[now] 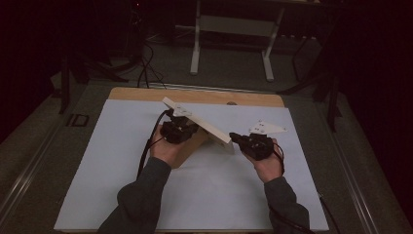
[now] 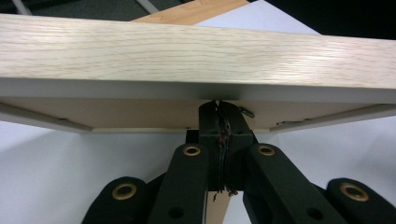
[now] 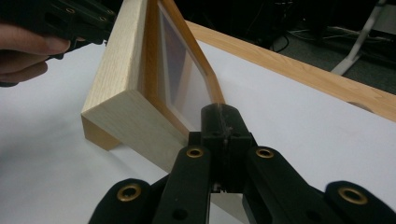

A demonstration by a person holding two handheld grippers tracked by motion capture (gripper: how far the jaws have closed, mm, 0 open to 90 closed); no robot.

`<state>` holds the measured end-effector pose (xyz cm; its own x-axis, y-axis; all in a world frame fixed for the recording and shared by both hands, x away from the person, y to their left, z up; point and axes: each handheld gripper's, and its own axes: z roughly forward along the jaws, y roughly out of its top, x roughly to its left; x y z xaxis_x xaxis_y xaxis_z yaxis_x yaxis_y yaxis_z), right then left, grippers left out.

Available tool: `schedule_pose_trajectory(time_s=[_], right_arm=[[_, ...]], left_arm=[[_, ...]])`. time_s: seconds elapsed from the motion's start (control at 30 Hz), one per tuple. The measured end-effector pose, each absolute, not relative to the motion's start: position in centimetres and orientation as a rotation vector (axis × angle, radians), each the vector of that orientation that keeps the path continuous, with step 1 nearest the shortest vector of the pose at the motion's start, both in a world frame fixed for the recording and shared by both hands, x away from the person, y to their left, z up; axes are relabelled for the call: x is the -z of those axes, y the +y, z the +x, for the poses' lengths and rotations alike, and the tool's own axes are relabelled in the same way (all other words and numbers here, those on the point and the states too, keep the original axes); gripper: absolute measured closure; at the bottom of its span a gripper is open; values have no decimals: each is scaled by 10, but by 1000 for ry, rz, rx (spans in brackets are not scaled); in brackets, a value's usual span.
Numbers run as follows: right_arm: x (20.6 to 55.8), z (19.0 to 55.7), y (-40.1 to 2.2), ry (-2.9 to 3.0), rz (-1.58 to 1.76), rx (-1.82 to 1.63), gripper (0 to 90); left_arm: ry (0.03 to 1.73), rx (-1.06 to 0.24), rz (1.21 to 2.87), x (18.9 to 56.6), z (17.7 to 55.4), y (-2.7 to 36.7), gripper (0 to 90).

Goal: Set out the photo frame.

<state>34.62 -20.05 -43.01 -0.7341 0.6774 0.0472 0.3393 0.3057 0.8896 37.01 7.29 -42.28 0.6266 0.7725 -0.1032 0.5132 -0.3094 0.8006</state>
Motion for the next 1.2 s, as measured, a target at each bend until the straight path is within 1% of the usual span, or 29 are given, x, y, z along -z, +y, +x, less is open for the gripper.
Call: schedule_pose_trajectory(time_s=[0.2, 0.6, 1.1, 1.2], right_arm=[[430, 344, -198, 2247, 905, -1407, 900], [427, 341, -193, 2256, 880, -1416, 900], [426, 338, -186, 2286, 842, -1424, 900], [425, 337, -185, 2286, 834, -1432, 900]], left_arm=[[982, -397, 1998, 420, 365, 67, 896], [943, -383, 2024, 418, 358, 56, 898], [943, -364, 2022, 418, 360, 57, 900], [915, -365, 2039, 418, 354, 52, 900]])
